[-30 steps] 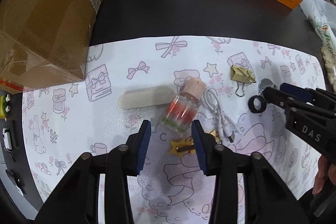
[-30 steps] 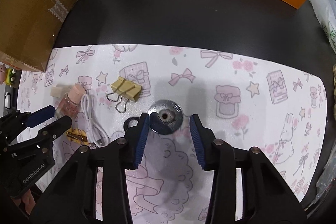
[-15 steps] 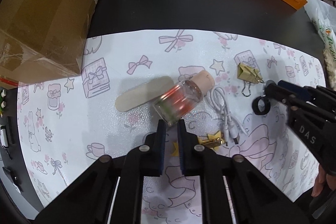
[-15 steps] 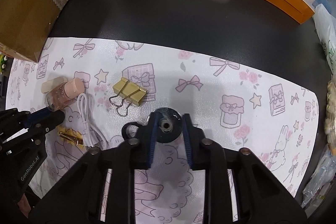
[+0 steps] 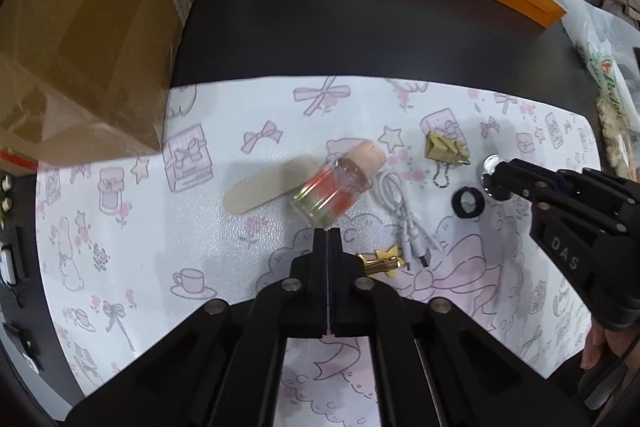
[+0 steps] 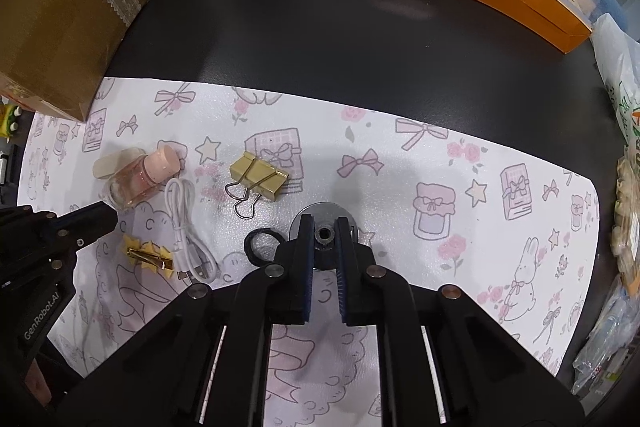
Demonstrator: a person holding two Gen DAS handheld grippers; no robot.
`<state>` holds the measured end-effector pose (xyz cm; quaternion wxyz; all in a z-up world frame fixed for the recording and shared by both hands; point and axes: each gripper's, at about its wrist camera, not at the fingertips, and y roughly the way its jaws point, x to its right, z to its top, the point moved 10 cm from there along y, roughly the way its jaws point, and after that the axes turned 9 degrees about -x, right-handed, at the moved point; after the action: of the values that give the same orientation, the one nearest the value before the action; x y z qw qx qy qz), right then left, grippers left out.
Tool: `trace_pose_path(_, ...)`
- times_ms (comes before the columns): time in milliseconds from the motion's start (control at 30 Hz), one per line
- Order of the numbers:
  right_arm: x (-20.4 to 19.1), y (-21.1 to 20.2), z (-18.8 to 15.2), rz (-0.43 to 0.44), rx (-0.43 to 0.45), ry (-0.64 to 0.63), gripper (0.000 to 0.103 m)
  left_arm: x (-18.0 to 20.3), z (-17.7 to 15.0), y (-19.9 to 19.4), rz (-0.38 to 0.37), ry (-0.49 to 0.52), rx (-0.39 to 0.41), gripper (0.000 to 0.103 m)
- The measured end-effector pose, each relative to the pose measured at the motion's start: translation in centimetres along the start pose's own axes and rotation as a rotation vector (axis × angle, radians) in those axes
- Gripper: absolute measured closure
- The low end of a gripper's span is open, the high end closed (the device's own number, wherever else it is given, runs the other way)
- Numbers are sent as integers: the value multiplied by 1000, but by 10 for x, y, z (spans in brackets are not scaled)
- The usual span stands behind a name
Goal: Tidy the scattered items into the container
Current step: 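Grasp the silver metal disc with the right tool while the left tool grasps the pink-capped glass bottle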
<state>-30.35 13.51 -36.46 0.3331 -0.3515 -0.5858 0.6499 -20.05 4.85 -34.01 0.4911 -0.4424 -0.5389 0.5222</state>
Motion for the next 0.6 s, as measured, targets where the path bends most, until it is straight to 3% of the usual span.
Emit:
trace_pose_path(67,-2,-1,0,5,-1,1,93,1,1,0,32,19,-6,101)
trace_pose_path(133,-3,-1,-1,11,-2,1,93,-2,9,-6,17,24,-22,95)
trace_pose_path(233,-6,-1,0,21,-2,5,93,-1,13,-3,25,33,-21,64)
trace_pose_path(333,-7,-1,0,28,-5,8,93,-5,32,-4,48,41,10,50)
trace_pose_path(600,-6,1,-1,26,-15,2,93,-14,46,5,44,55,-7,49)
